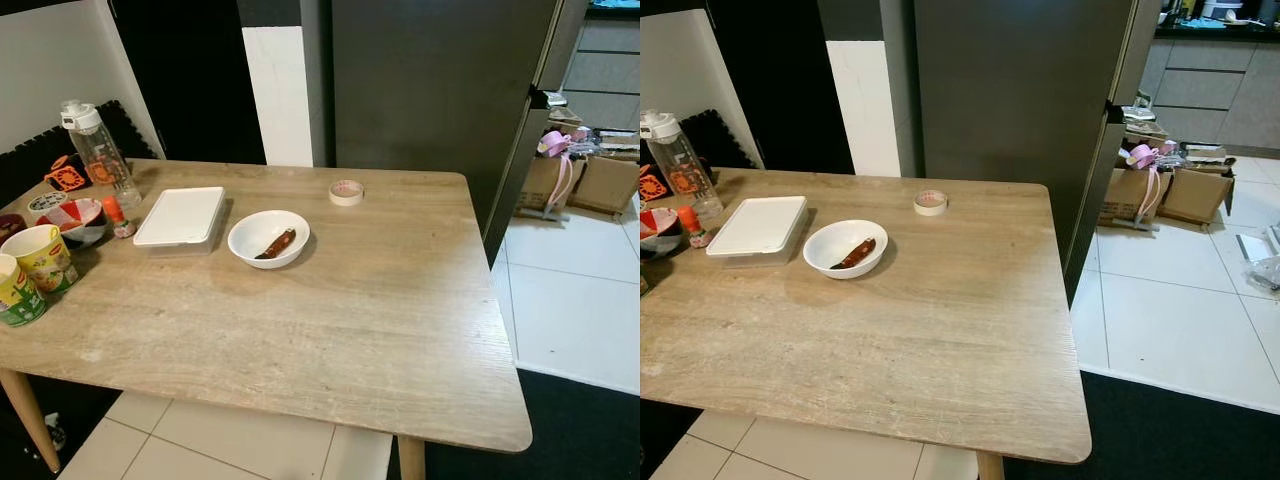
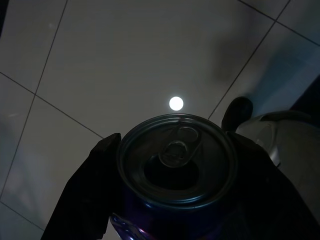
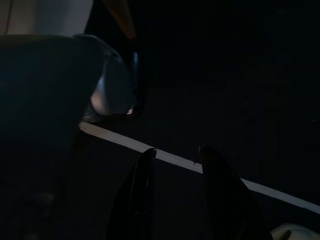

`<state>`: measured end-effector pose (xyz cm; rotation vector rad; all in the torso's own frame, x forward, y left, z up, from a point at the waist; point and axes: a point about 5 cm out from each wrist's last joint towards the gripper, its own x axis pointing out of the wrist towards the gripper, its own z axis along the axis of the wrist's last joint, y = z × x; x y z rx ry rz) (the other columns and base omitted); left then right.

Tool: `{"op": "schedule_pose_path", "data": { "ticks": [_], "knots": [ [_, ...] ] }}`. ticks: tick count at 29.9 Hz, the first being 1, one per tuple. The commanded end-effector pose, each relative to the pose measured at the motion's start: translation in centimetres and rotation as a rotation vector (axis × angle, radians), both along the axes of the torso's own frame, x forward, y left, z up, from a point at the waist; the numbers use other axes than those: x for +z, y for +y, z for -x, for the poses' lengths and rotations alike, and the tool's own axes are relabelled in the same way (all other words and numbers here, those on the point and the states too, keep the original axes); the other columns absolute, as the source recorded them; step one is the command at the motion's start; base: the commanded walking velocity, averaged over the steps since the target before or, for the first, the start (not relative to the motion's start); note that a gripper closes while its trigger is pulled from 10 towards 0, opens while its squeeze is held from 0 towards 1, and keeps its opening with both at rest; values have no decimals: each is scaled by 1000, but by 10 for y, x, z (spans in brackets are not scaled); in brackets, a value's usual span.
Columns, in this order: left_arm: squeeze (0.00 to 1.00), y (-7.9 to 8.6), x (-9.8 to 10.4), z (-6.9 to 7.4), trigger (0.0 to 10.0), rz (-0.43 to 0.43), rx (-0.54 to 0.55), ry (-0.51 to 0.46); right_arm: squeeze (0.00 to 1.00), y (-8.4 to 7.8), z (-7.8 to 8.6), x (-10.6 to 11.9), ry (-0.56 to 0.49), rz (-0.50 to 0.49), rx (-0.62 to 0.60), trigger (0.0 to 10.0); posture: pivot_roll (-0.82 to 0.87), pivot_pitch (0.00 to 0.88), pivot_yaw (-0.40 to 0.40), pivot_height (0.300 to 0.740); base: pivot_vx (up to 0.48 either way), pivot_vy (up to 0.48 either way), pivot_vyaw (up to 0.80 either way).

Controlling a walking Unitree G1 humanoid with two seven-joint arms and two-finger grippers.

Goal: Restocking fridge

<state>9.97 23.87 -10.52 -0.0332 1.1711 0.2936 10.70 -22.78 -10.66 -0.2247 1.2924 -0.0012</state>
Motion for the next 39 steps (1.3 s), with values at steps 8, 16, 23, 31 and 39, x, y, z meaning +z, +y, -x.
{"op": "schedule_pose_path", "data": {
  "ticks": [8, 16, 23, 31, 39],
  "knots": [
    [0, -5, -3, 5, 10000, 14, 7, 24, 0, 2, 4, -2, 13, 5, -7, 10000, -93, 0, 15, 740, -92, 0, 0],
    [0, -5, -3, 6, 10000, 18, 15, 24, 0, 3, 4, -2, 14, -2, -10, 10000, -92, 0, 17, 740, -282, 0, 0],
    [0, -1, -1, 4, 10000, 9, 12, 21, 0, 1, 4, -1, 13, 2, -11, 10000, -93, 0, 13, 740, -295, 0, 0],
    [0, -1, -2, 6, 10000, 11, -1, 31, 0, 1, 6, -2, 17, 1, -15, 10000, -93, 0, 13, 740, -300, 0, 0],
    [0, -1, -2, 6, 10000, 10, -8, 33, 0, 0, 6, -2, 19, 2, -10, 10000, -91, 0, 15, 740, -300, 0, 0]
  ]
}}
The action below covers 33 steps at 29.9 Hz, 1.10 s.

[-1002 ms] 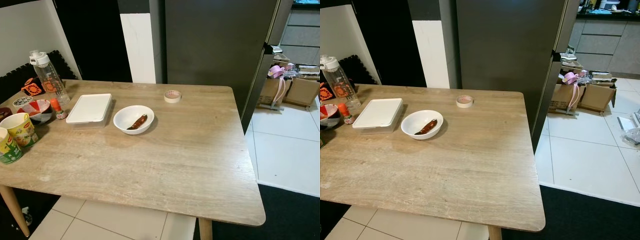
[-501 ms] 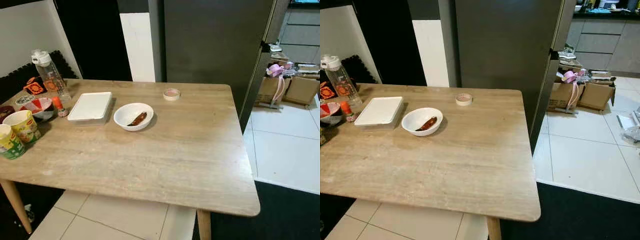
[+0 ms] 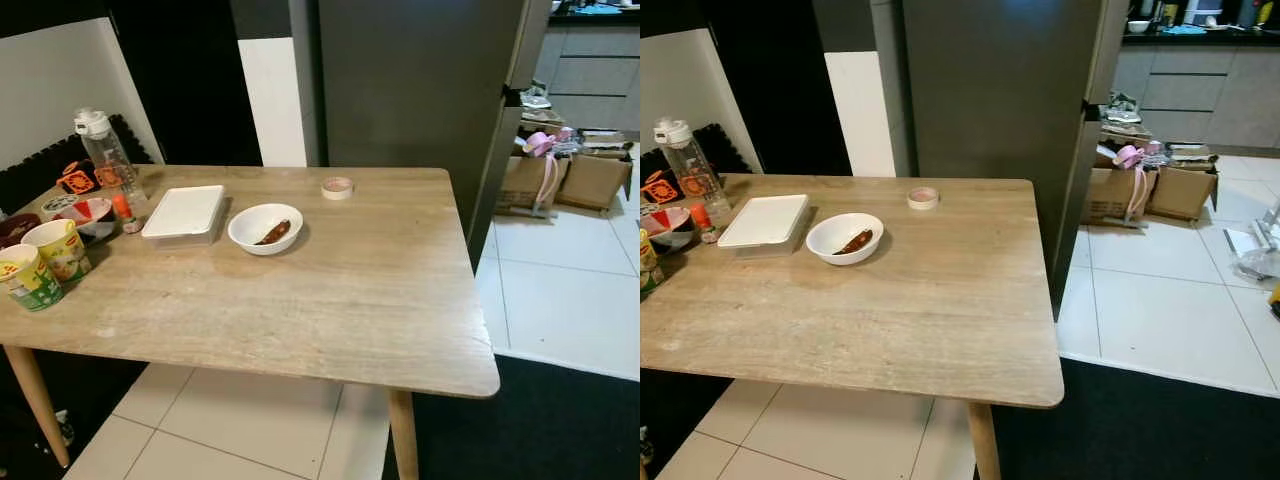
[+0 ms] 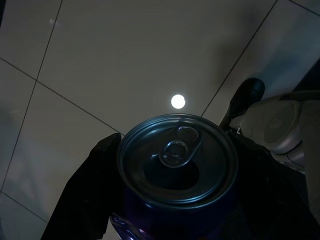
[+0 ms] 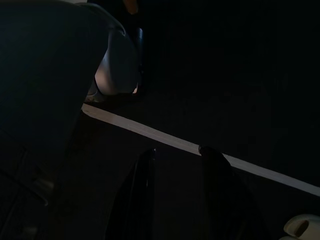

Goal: Restocking fridge

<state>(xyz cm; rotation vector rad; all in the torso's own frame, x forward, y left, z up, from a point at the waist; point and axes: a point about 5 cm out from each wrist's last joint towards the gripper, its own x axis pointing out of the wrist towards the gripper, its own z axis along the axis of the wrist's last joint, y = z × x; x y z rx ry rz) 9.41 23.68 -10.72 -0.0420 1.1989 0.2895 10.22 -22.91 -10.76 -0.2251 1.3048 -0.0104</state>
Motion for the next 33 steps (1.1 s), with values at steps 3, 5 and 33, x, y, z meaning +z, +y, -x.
{"op": "schedule_pose_path", "data": {
  "ticks": [3, 5, 33],
  "knots": [
    [0, 1, 0, 1, 10000, -4, -16, 7, 0, 0, 0, 0, 6, 0, 0, 10000, -92, 0, 16, 740, -304, 0, 0],
    [0, 1, 0, 1, 10000, -4, -17, 8, 0, 0, 0, 0, 5, 1, 1, 10000, -94, 0, 18, 740, -311, 0, 0],
    [0, -3, 0, -2, 10000, 10, -32, 7, 0, -2, 1, 0, 6, 1, 7, 10000, -86, 0, 13, 740, -346, 0, 0]
  ]
}}
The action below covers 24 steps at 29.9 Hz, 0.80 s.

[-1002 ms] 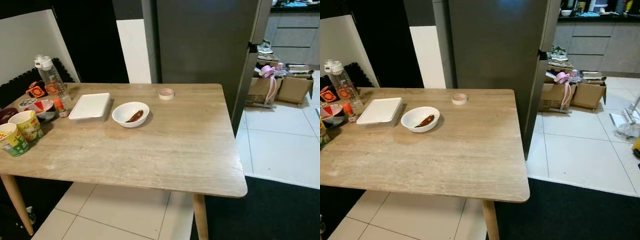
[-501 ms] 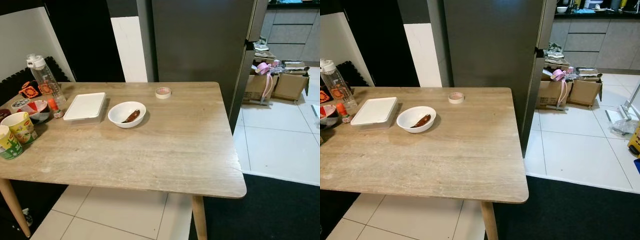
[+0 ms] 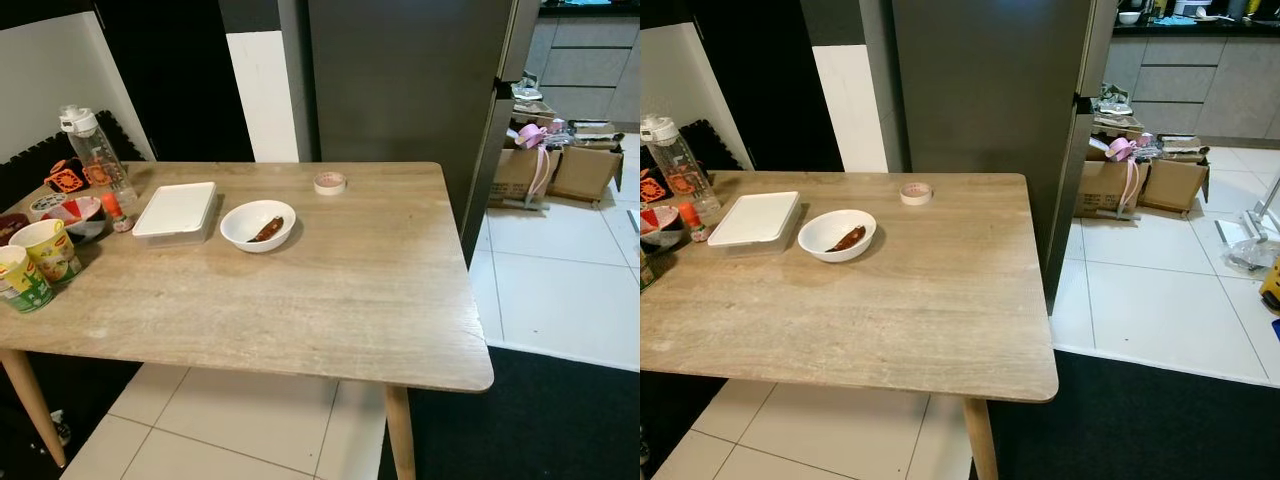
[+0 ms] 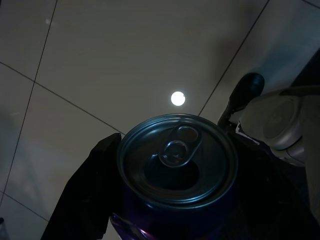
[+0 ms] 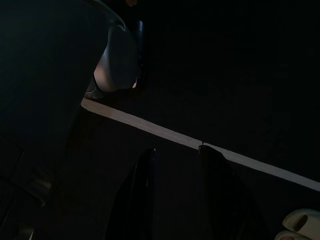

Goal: Restocking fridge

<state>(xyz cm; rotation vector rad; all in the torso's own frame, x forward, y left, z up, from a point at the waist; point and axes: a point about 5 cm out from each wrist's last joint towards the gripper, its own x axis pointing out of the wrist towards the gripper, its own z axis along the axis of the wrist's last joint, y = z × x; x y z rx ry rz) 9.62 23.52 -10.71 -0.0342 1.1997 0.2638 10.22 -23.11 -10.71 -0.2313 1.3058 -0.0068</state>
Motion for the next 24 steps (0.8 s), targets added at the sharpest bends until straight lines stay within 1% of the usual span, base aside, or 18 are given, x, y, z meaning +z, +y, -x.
{"op": "schedule_pose_path", "data": {
  "ticks": [1, 15, 24],
  "knots": [
    [0, -2, -1, 0, 10000, 3, -7, 7, 0, 0, 1, 0, 4, -1, 0, 10000, -86, 0, 13, 740, -371, 0, 0],
    [0, -3, -1, 0, 10000, 7, -4, 6, 0, -1, 0, 0, 2, -3, -4, 10000, -87, 0, 14, 740, -377, 0, 0],
    [0, -3, -1, 3, 10000, 8, 2, 12, 0, -1, 0, 0, 2, -2, -5, 10000, -87, 0, 14, 740, -382, 0, 0]
  ]
}}
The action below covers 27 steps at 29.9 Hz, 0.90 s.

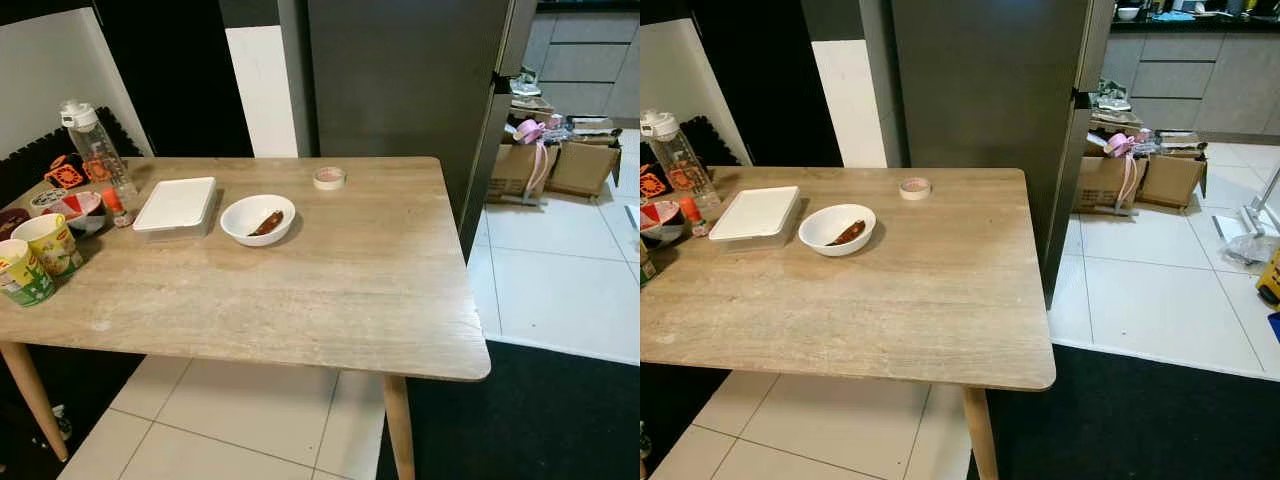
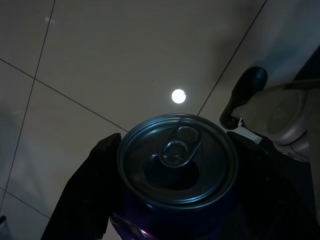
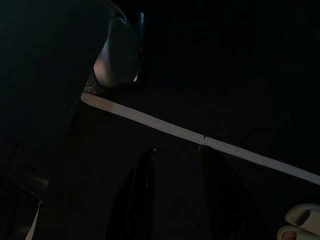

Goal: Restocking fridge

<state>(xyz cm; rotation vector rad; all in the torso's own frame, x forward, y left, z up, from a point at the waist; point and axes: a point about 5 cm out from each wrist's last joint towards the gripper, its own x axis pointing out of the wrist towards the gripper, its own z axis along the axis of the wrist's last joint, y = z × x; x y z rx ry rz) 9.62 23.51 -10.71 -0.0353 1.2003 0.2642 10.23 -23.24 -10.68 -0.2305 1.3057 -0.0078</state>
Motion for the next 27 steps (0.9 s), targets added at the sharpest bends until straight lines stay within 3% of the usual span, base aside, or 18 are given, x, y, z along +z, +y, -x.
{"op": "schedule_pose_path", "data": {
  "ticks": [1, 27],
  "knots": [
    [0, -3, -1, 3, 10000, 8, 2, 12, 0, 0, 1, 0, 3, -2, -4, 10000, -87, 0, 14, 740, -382, 0, 0],
    [0, -3, -2, 4, 10000, 6, 6, 16, 0, 0, 0, 0, 2, -1, -1, 10000, -89, 0, 10, 740, -431, 0, 0]
  ]
}}
